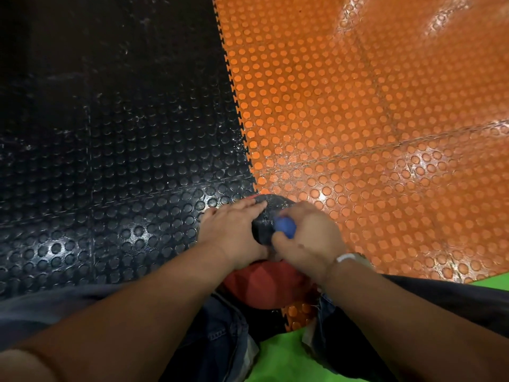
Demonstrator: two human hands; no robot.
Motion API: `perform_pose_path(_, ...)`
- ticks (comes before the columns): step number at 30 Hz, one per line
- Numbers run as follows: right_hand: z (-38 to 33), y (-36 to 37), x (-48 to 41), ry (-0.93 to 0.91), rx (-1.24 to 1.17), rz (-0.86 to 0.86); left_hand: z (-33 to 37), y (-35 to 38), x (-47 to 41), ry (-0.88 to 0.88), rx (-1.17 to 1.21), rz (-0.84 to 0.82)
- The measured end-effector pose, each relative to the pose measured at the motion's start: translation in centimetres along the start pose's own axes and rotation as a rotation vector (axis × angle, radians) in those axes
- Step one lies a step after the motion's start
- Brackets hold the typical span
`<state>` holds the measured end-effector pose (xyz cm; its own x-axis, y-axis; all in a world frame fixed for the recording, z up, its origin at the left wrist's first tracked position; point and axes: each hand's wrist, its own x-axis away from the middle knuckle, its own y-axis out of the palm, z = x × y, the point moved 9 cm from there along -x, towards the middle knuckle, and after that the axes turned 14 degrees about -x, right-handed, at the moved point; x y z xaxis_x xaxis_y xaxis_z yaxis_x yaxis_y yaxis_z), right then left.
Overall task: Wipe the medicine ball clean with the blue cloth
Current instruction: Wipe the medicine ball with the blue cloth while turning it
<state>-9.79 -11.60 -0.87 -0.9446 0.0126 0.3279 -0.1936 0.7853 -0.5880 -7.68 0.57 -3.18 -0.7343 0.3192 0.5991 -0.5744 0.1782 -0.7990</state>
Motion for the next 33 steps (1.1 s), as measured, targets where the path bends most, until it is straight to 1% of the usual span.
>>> perform_pose_path(2,-1.7,1.3,0.7,-0.138,0.056,-0.084,-0.1,-0.2,-0.1,0.002,-0.004,0.008)
perform_pose_path(3,-1.3,1.0,0.6,-0.142,0.067,-0.082,-0.1,-0.2,-0.1,0.004,-0.012,0.001)
perform_pose_path(6,1.6,-1.7,-0.2,-0.023,0.075,0.026,0.3,0.3,0.2,0.031,-0.057,-0.071)
perform_pose_path(7,2.3,-2.0,-0.4,0.018,0.098,0.040,0.6,0.3,0.2,0.038,-0.069,-0.077)
perform_pose_path(8,2.2,-1.9,-0.5,0.016,0.122,0.045,0.8,0.3,0.2,0.039,-0.073,-0.067)
perform_pose_path(9,1.5,-1.2,-0.5,-0.015,0.155,0.023,1.0,0.2,0.1,0.035,-0.069,-0.048)
perform_pose_path(11,-1.1,0.4,0.3,-0.157,0.186,-0.058,0.9,0.1,0.1,0.030,-0.053,-0.021)
perform_pose_path(13,-2.0,1.2,1.3,-0.237,0.164,-0.144,0.7,0.2,0.3,0.030,-0.053,-0.030)
perform_pose_path(14,-1.6,0.8,1.2,-0.233,0.142,-0.147,0.7,0.2,0.4,0.029,-0.055,-0.041)
perform_pose_path(15,-0.7,0.1,0.8,-0.186,0.122,-0.125,0.7,0.2,0.5,0.026,-0.050,-0.050)
perform_pose_path(18,2.8,-2.4,-0.1,0.023,0.070,0.022,1.1,0.0,0.7,0.024,-0.034,-0.042)
perform_pose_path(19,2.8,-2.3,-0.2,0.028,0.097,0.038,1.2,0.0,0.7,0.023,-0.036,-0.034)
perform_pose_path(20,2.1,-1.7,0.0,-0.011,0.134,0.026,1.3,0.0,0.7,0.021,-0.039,-0.026)
perform_pose_path(21,0.6,-0.7,0.5,-0.095,0.159,-0.003,1.3,0.0,0.7,0.020,-0.041,-0.019)
perform_pose_path(23,-1.8,1.4,2.1,-0.241,0.154,-0.101,1.3,0.0,0.6,0.024,-0.047,-0.017)
perform_pose_path(24,-2.0,1.5,2.5,-0.281,0.148,-0.113,1.2,0.0,0.5,0.028,-0.052,-0.021)
perform_pose_path(25,-1.4,1.0,2.3,-0.280,0.134,-0.094,1.2,0.0,0.6,0.031,-0.053,-0.028)
perform_pose_path(26,-0.2,0.0,1.8,-0.229,0.109,-0.052,1.1,0.1,0.6,0.029,-0.049,-0.039)
perform_pose_path(28,2.8,-2.6,1.0,-0.057,0.091,0.059,0.9,0.3,0.7,0.021,-0.035,-0.052)
perform_pose_path(29,4.0,-2.9,0.9,0.004,0.099,0.073,0.8,0.3,0.7,0.017,-0.032,-0.053)
perform_pose_path(30,3.9,-2.8,0.8,-0.001,0.124,0.069,0.8,0.3,0.6,0.013,-0.033,-0.049)
perform_pose_path(32,1.1,-1.5,1.1,-0.135,0.134,0.031,0.7,0.2,0.5,0.006,-0.030,-0.036)
perform_pose_path(33,-0.3,-0.5,1.4,-0.205,0.120,-0.032,0.7,0.2,0.4,0.002,-0.024,-0.031)
